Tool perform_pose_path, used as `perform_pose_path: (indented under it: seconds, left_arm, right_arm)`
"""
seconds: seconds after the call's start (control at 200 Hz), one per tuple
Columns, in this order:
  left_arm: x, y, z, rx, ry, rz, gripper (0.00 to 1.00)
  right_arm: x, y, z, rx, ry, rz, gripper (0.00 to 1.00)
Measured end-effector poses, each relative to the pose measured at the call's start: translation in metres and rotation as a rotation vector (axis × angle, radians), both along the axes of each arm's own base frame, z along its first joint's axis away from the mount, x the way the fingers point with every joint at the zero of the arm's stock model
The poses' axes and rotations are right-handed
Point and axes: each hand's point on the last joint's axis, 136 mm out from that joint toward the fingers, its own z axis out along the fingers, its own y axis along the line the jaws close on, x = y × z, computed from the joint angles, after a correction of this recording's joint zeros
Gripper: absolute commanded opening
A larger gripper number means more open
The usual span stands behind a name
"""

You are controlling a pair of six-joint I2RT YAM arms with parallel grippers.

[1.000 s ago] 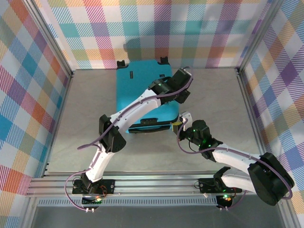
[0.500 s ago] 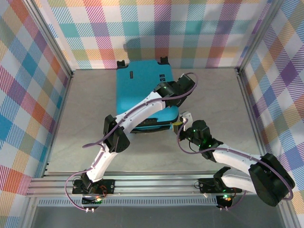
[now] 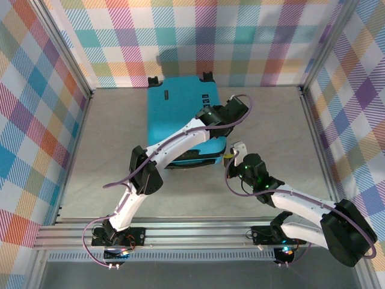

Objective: Pack the luggage

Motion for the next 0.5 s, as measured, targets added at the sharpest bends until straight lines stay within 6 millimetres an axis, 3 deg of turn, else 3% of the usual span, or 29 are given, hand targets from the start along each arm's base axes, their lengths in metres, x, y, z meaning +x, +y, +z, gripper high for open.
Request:
perform_pose_path:
  seconds: [0.19, 0.5]
  left_arm:
    - [-0.0007, -0.0007, 0.0, -0.014, -0.009, -0.011, 0.58]
    - [-0.0085, 0.0061, 0.0013, -0.068, -0.002, -0.05, 0.55]
  right_arm:
    - [0.0047, -0.007, 0.0005, -0.018, 0.0, -0.054, 0.0]
    - [0.0002, 0.0016, 0.0005, -0.005, -0.016, -0.026, 0.0]
